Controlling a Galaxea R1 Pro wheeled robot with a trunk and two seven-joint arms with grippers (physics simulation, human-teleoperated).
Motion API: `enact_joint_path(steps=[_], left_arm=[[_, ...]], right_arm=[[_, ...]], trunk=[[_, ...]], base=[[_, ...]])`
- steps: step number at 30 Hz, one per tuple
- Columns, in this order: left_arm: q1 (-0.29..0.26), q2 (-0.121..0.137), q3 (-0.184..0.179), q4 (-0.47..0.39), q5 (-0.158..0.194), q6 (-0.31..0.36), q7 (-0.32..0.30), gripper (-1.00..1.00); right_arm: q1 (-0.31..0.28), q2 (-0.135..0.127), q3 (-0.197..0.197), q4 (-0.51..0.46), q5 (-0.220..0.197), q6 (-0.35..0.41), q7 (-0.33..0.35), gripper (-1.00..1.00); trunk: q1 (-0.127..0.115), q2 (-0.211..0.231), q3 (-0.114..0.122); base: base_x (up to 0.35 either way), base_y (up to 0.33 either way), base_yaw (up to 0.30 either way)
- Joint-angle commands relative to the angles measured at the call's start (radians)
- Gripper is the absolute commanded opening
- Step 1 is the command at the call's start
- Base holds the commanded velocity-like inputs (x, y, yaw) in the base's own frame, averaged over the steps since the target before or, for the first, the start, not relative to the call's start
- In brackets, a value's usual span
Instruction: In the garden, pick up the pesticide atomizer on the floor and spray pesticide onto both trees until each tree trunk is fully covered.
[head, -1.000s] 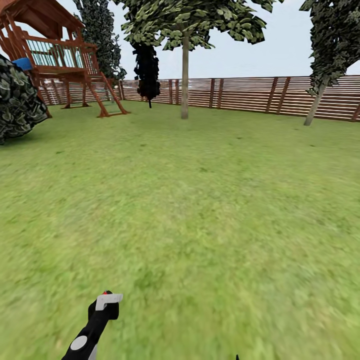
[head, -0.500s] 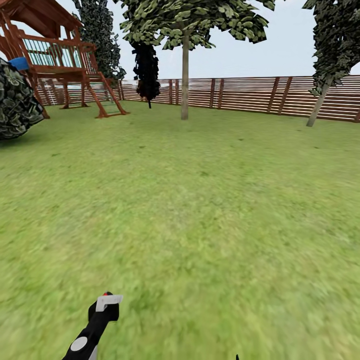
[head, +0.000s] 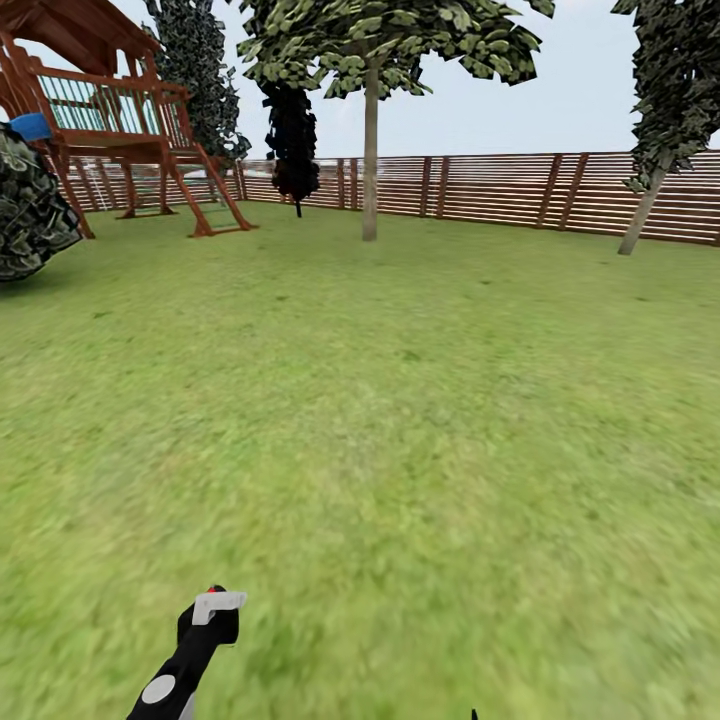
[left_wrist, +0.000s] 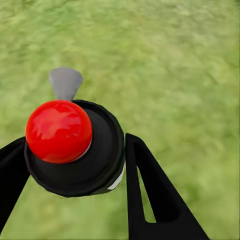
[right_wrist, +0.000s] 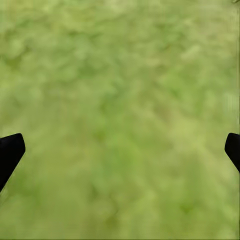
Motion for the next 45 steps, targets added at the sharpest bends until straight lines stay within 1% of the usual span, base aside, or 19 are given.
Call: enact_joint_path(steps=[1,45], left_arm=[[0.0,0.0,0.0,0.0,0.0,0.0,0.0,-1.0],[0.0,-0.001,0.0,0.0,-0.002,0.0,0.0,-1.0]], right_arm=[[0.0,0.0,0.0,0.0,0.0,0.0,0.0,1.0],[0.0,0.0,0.0,0.0,0.0,0.0,0.0,1.0]], trunk=[[0.0,0.0,0.0],[0.0,0.0,0.0]], base=[[0.341,0.0,0.0],[0.341,0.0,0.0]])
